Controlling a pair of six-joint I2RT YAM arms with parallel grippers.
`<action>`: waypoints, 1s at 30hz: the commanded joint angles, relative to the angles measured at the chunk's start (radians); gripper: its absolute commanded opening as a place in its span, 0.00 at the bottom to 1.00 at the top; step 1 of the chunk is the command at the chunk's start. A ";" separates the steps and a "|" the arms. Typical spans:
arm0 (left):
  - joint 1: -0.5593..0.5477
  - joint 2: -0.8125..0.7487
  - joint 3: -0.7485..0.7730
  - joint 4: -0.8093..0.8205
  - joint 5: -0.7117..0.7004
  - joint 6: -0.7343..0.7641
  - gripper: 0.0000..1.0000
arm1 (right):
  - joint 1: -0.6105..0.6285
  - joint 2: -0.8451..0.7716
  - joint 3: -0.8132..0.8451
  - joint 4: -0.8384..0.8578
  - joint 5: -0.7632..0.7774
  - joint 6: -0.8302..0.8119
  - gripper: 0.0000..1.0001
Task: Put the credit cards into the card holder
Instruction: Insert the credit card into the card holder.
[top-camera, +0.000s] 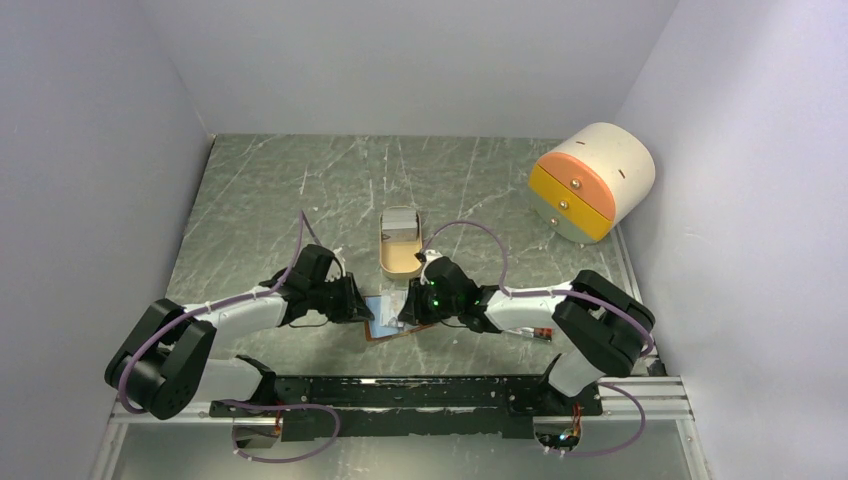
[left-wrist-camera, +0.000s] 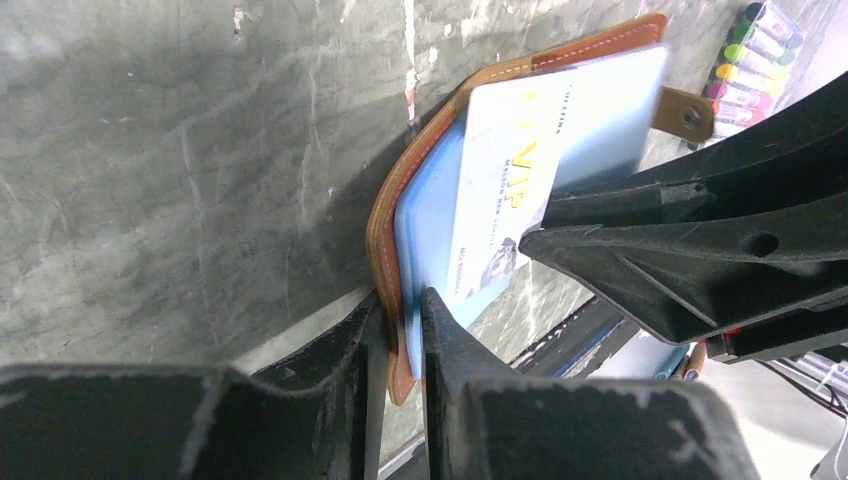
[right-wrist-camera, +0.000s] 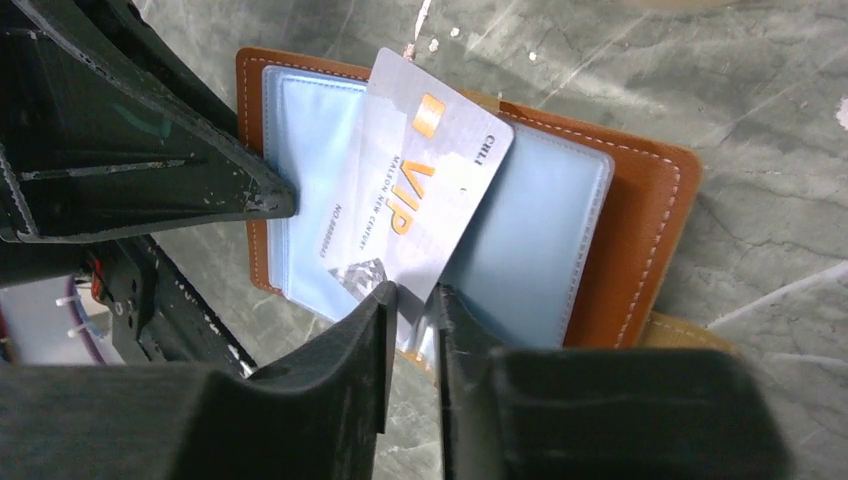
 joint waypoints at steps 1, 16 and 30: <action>0.008 0.007 0.033 -0.003 -0.035 0.026 0.22 | -0.013 0.005 -0.011 -0.009 -0.032 -0.030 0.18; 0.010 0.016 0.064 -0.029 -0.054 0.049 0.23 | -0.048 0.014 -0.015 -0.006 -0.102 -0.088 0.00; 0.009 -0.067 0.054 0.016 -0.018 0.067 0.26 | -0.080 0.107 0.109 -0.206 -0.222 -0.080 0.00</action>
